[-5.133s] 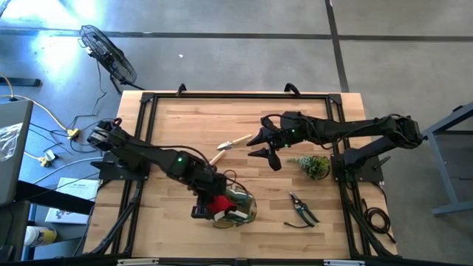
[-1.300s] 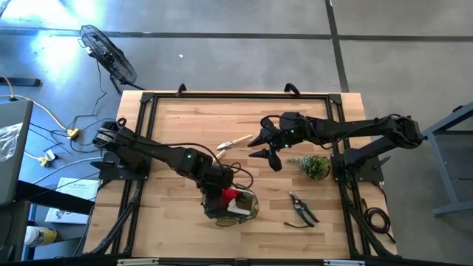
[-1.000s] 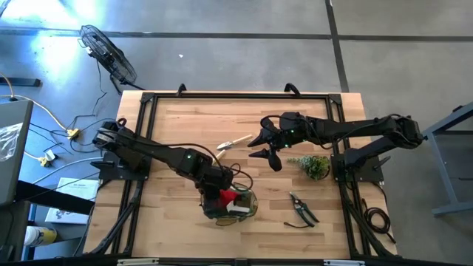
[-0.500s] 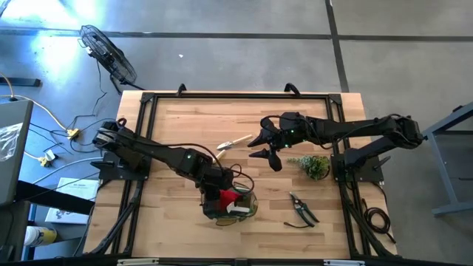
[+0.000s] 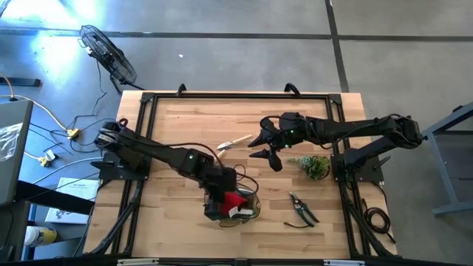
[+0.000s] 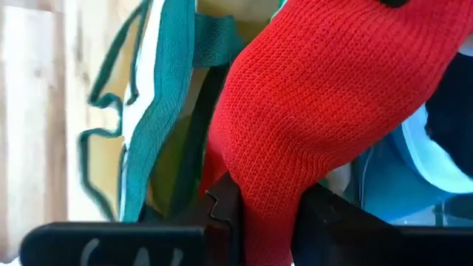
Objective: Pick & Place Garden tools in Gardening bag
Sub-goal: Put the red gloves into the gardening bag, then put the green shear scissors into the gardening bag
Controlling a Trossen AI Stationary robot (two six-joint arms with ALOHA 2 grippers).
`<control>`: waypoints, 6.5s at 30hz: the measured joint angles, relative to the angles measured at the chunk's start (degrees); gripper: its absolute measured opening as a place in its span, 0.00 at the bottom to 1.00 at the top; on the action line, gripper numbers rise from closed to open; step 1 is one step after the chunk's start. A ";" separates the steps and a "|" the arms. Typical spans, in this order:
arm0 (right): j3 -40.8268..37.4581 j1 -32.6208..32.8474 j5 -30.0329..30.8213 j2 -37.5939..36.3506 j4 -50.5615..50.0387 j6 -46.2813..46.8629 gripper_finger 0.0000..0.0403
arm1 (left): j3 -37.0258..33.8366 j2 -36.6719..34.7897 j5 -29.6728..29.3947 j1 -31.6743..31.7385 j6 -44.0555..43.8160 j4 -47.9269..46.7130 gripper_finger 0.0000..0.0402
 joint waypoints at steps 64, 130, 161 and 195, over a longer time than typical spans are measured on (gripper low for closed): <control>-0.02 0.00 1.56 0.00 -0.55 -0.08 0.42 | -0.13 5.75 -1.15 0.04 3.84 -3.14 0.62; -0.02 -0.02 2.99 -0.02 -1.50 -1.01 0.42 | 1.30 4.40 -5.18 2.97 3.78 -4.87 0.62; -0.02 -0.02 1.88 -0.02 -0.89 -0.22 0.42 | 15.13 5.10 -13.50 3.53 7.46 -25.32 0.62; -0.02 -0.09 4.69 -1.11 -33.33 5.06 0.42 | 10.64 5.48 -25.33 7.52 2.68 -26.70 0.62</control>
